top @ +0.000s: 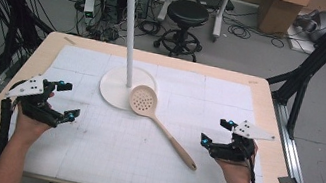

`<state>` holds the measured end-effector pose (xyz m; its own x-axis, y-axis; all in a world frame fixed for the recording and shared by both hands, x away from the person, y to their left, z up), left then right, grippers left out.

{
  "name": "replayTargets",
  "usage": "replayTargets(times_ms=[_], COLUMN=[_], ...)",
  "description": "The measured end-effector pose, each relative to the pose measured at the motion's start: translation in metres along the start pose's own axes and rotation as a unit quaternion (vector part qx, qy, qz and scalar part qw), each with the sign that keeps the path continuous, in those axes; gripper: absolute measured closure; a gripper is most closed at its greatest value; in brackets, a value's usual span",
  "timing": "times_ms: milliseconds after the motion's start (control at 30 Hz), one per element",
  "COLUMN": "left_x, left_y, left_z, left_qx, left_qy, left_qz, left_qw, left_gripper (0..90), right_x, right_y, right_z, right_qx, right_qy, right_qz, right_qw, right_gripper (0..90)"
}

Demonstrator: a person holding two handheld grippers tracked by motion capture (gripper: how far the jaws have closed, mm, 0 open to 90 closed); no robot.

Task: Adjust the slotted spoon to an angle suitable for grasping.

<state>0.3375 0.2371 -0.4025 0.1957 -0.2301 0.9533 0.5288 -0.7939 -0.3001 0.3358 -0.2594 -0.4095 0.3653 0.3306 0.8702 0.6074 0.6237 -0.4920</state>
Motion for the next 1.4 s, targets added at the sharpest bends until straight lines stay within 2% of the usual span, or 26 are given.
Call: replayTargets(times_ms=[67,200,567,800,933,967,1033,1100,1133,1233,1300,1367,1400], left_x=[0.000,-0.001,-0.001,-0.001,0.000,0.000,0.001,0.002,0.002,0.001,0.001,0.001,0.001], left_y=[0.000,0.001,0.000,0.000,-0.001,-0.001,-0.002,-0.002,-0.002,-0.001,-0.001,0.000,-0.001], left_z=[0.000,0.001,0.001,0.001,0.001,0.001,0.001,0.001,0.000,0.000,0.001,0.001,0.001], left_qx=[-0.001,0.002,0.001,0.005,0.006,0.005,0.006,0.004,0.005,0.004,0.005,0.006,0.007], left_qy=[-0.002,0.001,0.003,0.004,0.005,0.005,0.005,0.008,0.008,0.010,0.011,0.011,0.011], left_qz=[-0.004,0.004,0.002,0.007,0.004,0.004,0.002,0.001,0.002,0.005,0.008,0.009,0.009], left_qw=[1.0000,1.0000,1.0000,1.0000,1.0000,1.0000,1.0000,1.0000,1.0000,0.9999,0.9999,0.9999,0.9999], left_gripper=[1.8,1.8,1.8,1.8,1.8,1.8,1.8,1.8,1.8,1.8,1.8,1.8,1.8], right_x=[-0.001,-0.001,0.004,0.008,0.014,0.017,0.017,0.017,0.017,0.012,0.011,0.009,0.009], right_y=[0.001,0.002,0.003,0.018,0.033,0.044,0.048,0.062,0.062,0.073,0.075,0.077,0.077], right_z=[-0.001,-0.001,0.006,0.014,0.020,0.024,0.027,0.034,0.034,0.038,0.037,0.038,0.038], right_qx=[0.002,0.002,-0.001,0.011,0.021,0.029,0.038,0.043,0.043,0.042,0.041,0.048,0.048], right_qy=[0.003,0.000,-0.008,-0.020,-0.026,-0.031,-0.032,-0.039,-0.039,-0.042,-0.039,-0.033,-0.033], right_qz=[0.001,0.004,0.010,0.031,0.043,0.058,0.067,0.085,0.085,0.116,0.122,0.136,0.136], right_qw=[1.0000,1.0000,0.9999,0.9992,0.9985,0.9974,0.9965,0.9947,0.9947,0.9915,0.9909,0.9890,0.9890], right_gripper=[9.2,9.2,9.3,9.5,9.7,13.3,15.1,15.1,15.1,17.4,18.1,23.7,23.7])
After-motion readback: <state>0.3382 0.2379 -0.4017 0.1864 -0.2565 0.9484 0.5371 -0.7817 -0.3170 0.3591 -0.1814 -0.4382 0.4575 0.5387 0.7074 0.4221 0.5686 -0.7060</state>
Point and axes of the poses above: each handheld gripper's, and its own axes: y roughly forward along the jaws, x roughly out of its top, z roughly to its left, the point moved 5 cm from there along y, roughly forward along the jaws, and after that the axes turned 7 degrees about z, right-handed, at the moved point
